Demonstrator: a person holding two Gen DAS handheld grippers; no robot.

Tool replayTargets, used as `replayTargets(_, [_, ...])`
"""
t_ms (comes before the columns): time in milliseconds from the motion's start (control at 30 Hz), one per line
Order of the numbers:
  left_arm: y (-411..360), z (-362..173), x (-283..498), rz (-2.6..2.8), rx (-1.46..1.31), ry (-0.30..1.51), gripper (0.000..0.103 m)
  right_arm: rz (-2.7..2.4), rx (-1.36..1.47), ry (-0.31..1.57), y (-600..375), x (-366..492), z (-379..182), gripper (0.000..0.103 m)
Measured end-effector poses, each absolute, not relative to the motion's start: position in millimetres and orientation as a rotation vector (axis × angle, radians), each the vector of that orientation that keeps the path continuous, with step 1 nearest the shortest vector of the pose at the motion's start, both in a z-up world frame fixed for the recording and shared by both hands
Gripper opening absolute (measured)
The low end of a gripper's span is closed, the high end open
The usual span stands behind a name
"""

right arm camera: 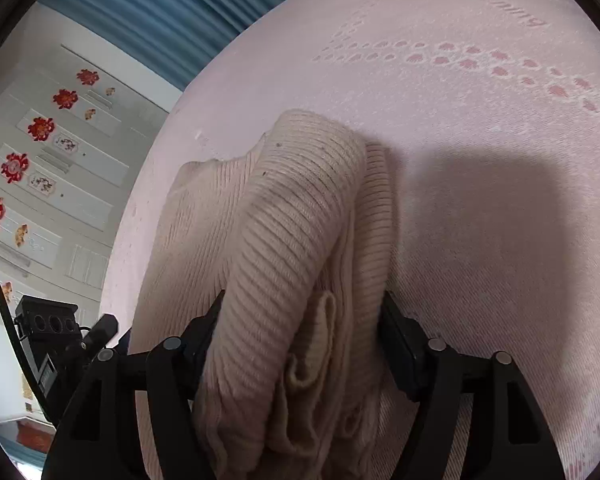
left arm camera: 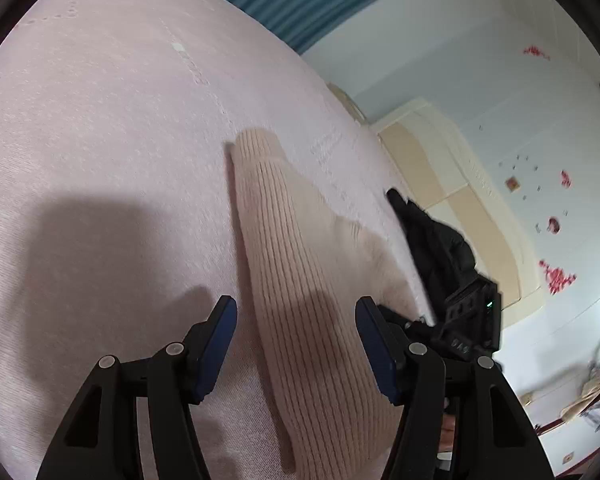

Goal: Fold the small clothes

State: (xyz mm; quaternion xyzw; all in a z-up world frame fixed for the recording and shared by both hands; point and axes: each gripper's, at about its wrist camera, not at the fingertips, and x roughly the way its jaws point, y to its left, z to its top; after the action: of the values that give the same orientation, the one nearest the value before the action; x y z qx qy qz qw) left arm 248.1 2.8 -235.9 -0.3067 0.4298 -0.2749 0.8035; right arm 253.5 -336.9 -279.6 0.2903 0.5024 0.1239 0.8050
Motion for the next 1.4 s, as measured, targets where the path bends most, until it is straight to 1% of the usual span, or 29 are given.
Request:
replayTargets(67, [10.2, -232.3, 247.0, -0.587, -0.672, 0.897, 0.059, 0.268, 0.624, 1.08, -336.5, 254.5, -280.6, 0.07])
replayTargets(133, [16.0, -228.9, 245.1, -0.592, -0.684, 0.882, 0.059, 0.288, 0.61, 1.094, -331.5, 256.7, -279.6, 0.056])
replayTargets(167, [19.3, -227.2, 243.8, -0.591, -0.69, 0.873, 0.059, 0.299, 0.612, 1.099, -330.1, 256.7, -278.6, 0.054])
replayTargets(233, [26.1, -224.9, 241.7, -0.581, -0.696, 0.86, 0.059, 0.311, 0.613, 1.091, -329.3, 256.6, -272.0, 0.041])
replayTargets(300, [33.3, -223.8, 239.7, -0.574, -0.708, 0.851, 0.059, 0.315, 0.62, 1.066, -328.7, 251.0, -258.7, 0.037])
replayTargets(367, [40.6, -222.7, 238.4, -0.574, -0.718, 0.842, 0.059, 0.329, 0.618, 1.025, -322.9, 243.9, -240.1, 0.035])
replayTargets(567, [65.1, -210.9, 226.8, -0.532, -0.705, 0.78, 0.059, 0.261, 0.55, 0.885, -285.3, 222.4, -159.1, 0.034])
replayTargets(700, [81.8, -204.8, 218.9, -0.5, -0.695, 0.75, 0.059, 0.175, 0.392, 0.823, -254.1, 213.6, -112.5, 0.032])
replayTargets(800, [94.9, -202.4, 215.2, -0.468, -0.69, 0.732, 0.059, 0.124, 0.307, 0.82, -229.8, 218.7, -90.1, 0.032])
replayTargets(933, [115.6, -203.6, 212.8, -0.422, -0.722, 0.714, 0.059, 0.14, 0.326, 0.834, -202.8, 234.8, -77.2, 0.032])
replayTargets(1100, [147.8, -208.3, 211.1, -0.362, -0.792, 0.689, 0.059, 0.309, 0.464, 0.839, -168.3, 258.4, -87.0, 0.032])
replayTargets(1200, [154.8, -209.8, 213.4, -0.339, -0.786, 0.689, 0.059, 0.402, 0.621, 0.818, -164.2, 278.1, -111.7, 0.032])
replayTargets(1233, [156.2, -210.7, 216.0, -0.349, -0.794, 0.692, 0.059, 0.408, 0.686, 0.836, -168.4, 288.1, -128.1, 0.032])
replayTargets(1300, [154.4, -212.9, 219.2, -0.353, -0.793, 0.703, 0.059, 0.385, 0.729, 0.9, -179.9, 304.9, -162.9, 0.033])
replayTargets(1367, [146.6, -213.2, 226.2, -0.353, -0.774, 0.724, 0.059, 0.318, 0.689, 0.972, -188.4, 315.3, -192.9, 0.035])
replayTargets(1400, [137.8, -212.4, 231.6, -0.358, -0.754, 0.742, 0.059, 0.244, 0.628, 1.039, -196.8, 320.9, -212.3, 0.036])
